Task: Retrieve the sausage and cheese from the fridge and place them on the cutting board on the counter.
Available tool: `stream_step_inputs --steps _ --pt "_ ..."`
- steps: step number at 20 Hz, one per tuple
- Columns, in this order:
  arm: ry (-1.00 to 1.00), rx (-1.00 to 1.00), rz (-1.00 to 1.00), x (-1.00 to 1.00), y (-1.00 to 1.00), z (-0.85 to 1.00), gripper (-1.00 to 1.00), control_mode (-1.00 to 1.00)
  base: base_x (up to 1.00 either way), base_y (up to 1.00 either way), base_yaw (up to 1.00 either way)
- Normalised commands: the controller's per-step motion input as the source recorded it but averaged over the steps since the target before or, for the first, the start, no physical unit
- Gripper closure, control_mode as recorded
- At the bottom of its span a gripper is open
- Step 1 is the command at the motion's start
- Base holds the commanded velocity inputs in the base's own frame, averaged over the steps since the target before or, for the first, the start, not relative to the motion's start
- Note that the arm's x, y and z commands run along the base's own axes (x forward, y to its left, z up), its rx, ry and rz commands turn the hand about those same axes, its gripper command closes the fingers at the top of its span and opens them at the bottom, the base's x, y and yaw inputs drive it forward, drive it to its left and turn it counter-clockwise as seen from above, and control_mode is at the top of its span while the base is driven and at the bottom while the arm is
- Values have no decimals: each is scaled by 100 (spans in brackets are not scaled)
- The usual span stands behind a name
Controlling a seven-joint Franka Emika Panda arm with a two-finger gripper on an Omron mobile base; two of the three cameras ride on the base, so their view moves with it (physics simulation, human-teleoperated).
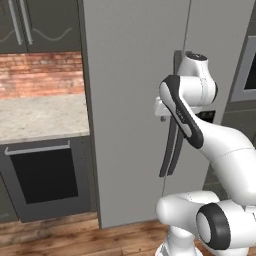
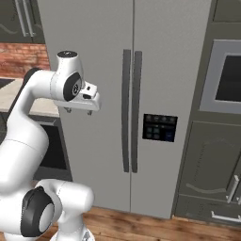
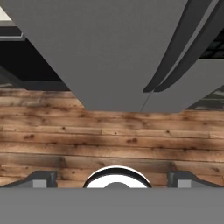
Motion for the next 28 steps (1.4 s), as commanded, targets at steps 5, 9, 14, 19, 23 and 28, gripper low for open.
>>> stream_step_inputs --steps 5,9,14,19,23,28 --pt "0 0 0 0 0 0 -100 100 -43 0 -1" --pt "0 0 0 0 0 0 -100 100 -9 0 -1" --pt "0 0 0 0 0 0 -100 100 0 0 0" --pt "0 0 0 0 0 0 -100 100 0 0 0" --pt "0 0 0 0 0 0 -100 100 0 0 0" --pt "0 0 0 0 0 0 -100 -100 0 0 0"
